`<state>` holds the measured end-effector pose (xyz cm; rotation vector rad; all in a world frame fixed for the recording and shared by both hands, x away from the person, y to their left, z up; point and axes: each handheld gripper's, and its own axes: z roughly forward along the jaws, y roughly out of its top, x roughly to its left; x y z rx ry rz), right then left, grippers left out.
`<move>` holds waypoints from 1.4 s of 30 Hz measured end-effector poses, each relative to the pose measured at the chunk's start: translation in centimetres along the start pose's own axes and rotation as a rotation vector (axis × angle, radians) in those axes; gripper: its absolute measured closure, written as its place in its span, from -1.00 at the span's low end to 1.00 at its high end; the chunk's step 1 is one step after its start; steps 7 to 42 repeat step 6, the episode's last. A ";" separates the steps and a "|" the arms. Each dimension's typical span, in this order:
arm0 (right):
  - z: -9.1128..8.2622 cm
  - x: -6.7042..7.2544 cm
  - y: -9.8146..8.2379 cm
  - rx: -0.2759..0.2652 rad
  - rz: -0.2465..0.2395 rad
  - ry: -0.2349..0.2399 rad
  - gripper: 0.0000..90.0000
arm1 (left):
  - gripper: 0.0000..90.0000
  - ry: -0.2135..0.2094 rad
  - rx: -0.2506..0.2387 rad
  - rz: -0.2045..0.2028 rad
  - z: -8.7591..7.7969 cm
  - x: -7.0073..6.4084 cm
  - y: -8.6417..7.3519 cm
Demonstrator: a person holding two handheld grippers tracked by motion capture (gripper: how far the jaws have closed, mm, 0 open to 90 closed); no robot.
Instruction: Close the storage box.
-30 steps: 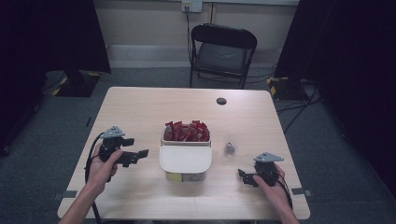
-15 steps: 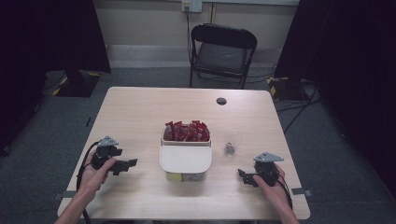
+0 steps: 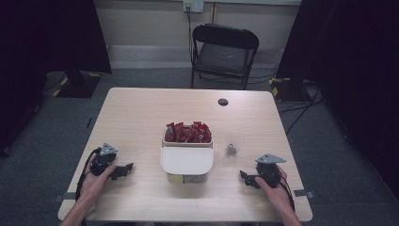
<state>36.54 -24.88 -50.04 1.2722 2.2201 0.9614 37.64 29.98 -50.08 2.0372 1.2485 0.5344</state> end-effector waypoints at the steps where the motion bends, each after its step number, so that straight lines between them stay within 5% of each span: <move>1: 0.0 0.0 0.0 0.000 -0.001 0.000 -0.72 | -0.72 -0.001 -0.012 0.005 0.0 0.0 -0.2; 42: 0.1 0.0 0.0 0.002 0.004 -0.009 -0.76 | -0.73 0.002 -0.009 0.012 0.0 0.1 -0.2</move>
